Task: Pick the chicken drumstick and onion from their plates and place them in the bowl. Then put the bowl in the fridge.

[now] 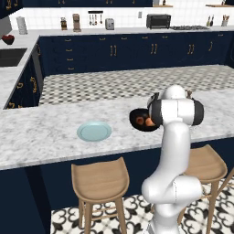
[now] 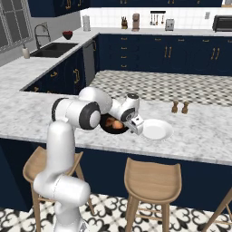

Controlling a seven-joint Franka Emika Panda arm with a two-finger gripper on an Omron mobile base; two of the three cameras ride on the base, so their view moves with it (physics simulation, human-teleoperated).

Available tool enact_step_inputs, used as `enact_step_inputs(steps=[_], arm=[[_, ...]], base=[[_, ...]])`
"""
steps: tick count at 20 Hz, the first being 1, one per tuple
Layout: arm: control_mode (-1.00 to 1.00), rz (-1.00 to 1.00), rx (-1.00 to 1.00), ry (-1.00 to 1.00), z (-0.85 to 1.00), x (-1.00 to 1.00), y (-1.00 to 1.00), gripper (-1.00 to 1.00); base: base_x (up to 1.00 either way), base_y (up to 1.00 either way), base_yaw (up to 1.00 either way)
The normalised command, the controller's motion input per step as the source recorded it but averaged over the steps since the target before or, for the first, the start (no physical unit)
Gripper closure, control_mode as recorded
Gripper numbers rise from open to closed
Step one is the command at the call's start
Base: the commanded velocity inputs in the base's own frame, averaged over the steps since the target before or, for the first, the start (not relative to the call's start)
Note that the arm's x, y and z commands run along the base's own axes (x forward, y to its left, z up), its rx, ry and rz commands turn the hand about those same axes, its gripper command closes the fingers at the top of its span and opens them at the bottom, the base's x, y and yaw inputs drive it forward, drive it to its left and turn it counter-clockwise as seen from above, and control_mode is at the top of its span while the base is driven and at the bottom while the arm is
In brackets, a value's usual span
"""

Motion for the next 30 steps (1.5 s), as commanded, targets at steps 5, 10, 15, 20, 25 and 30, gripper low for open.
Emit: enact_step_inputs(steps=[5,10,15,20,25,30], arm=[[-1.0,0.0,0.0,0.0,-0.08,0.0,0.18,1.0],[-1.0,-0.04,0.03,0.0,0.62,-0.56,-0.02,1.0],[-1.0,-0.15,0.03,0.0,0.97,-1.0,-0.1,1.0],[-1.0,-0.27,0.01,-0.02,0.99,-1.0,0.01,1.0],[-1.0,-0.4,0.0,-0.03,0.77,-0.97,0.52,1.0],[-1.0,-0.39,0.0,0.0,0.53,-0.45,0.78,1.0]], base=[[0.0,0.0,0.0],[0.0,0.0,0.0],[0.0,0.0,0.0],[0.0,0.0,0.0],[0.0,0.0,0.0],[0.0,0.0,0.0]])
